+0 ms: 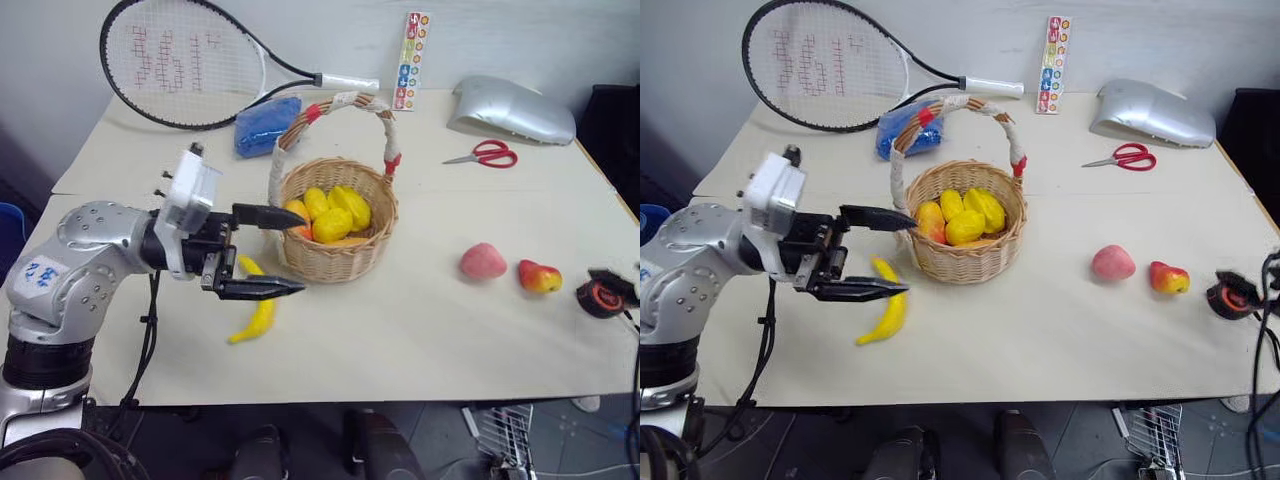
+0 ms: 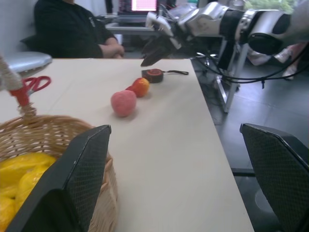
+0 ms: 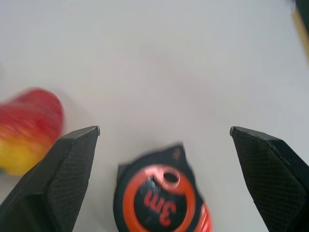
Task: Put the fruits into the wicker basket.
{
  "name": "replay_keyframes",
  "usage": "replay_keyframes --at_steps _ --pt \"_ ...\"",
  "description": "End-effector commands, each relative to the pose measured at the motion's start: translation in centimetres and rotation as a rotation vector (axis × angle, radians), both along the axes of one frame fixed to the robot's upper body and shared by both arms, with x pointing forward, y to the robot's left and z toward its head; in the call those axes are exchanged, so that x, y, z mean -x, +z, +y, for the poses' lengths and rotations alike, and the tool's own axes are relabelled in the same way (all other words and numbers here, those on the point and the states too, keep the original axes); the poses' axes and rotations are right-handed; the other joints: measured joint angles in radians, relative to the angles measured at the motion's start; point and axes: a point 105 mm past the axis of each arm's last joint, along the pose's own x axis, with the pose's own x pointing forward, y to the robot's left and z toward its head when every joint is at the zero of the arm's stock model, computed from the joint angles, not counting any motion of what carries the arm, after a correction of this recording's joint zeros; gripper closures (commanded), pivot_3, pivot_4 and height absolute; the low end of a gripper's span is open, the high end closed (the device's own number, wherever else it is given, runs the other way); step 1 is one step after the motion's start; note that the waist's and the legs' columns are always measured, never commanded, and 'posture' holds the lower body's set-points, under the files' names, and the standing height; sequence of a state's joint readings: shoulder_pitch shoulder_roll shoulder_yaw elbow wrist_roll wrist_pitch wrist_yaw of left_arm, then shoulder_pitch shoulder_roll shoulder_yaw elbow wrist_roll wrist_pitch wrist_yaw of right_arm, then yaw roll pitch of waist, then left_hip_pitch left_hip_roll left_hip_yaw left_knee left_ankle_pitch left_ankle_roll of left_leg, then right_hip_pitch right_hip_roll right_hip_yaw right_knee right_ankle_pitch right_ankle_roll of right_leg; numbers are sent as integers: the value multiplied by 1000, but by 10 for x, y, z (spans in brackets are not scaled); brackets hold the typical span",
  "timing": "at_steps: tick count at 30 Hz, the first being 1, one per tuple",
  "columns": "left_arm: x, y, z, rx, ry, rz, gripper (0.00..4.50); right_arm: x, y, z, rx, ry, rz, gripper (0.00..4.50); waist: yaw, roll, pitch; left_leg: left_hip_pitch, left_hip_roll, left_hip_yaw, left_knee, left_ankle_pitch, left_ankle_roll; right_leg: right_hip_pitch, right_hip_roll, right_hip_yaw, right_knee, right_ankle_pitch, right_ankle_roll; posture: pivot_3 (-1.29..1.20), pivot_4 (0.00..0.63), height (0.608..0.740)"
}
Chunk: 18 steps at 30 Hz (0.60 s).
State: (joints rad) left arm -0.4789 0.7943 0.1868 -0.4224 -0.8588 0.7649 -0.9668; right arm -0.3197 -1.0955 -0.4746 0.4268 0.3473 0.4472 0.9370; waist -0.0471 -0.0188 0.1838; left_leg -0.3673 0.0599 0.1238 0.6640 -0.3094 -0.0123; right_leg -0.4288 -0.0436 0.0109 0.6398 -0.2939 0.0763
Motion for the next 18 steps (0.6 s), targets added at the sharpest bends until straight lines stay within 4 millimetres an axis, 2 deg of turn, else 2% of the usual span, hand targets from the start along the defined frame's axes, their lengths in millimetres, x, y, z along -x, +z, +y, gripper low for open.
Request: replay_keyframes --at_steps 1,4,6,8,10,13,18 --pt "10 -13 13 -36 202 78 0 4 36 78 124 400 -30 23 -6 0 0 0 3 -1 1 -1 -2 0 0 1 0 0 0 0 150 740" --pt "18 -41 26 -131 346 230 0 18 38 129 132 638 2 23 -5 -3 1 1 7 -5 1 -2 -7 1 2 -2 1 -1 -2 0 150 740" --pt "28 -60 32 -234 407 347 0 34 49 167 64 827 -3 23 5 -4 1 1 6 -6 1 -2 -7 1 1 -3 2 -2 -3 0 150 740" --pt "21 -69 38 -238 520 419 0 54 60 200 3 1010 -1 23 16 -3 1 1 4 -6 1 -2 -6 0 0 -3 3 -2 -3 0 150 740" --pt "12 -79 38 -217 593 486 0 73 68 222 -38 1159 12 23 27 -3 2 1 2 -7 1 -2 -4 1 -1 -3 3 -2 -4 0 150 740" --pt "6 -89 32 -218 635 543 0 84 71 236 -55 1242 29 23 37 -9 0 0 2 -8 2 -5 1 2 -3 -5 2 -2 -4 0 150 740" --pt "-6 -107 18 -233 649 650 0 83 68 251 -40 1277 5 23 43 -10 0 -1 2 -7 4 -5 -1 1 -3 -4 0 -2 -4 0 150 740"
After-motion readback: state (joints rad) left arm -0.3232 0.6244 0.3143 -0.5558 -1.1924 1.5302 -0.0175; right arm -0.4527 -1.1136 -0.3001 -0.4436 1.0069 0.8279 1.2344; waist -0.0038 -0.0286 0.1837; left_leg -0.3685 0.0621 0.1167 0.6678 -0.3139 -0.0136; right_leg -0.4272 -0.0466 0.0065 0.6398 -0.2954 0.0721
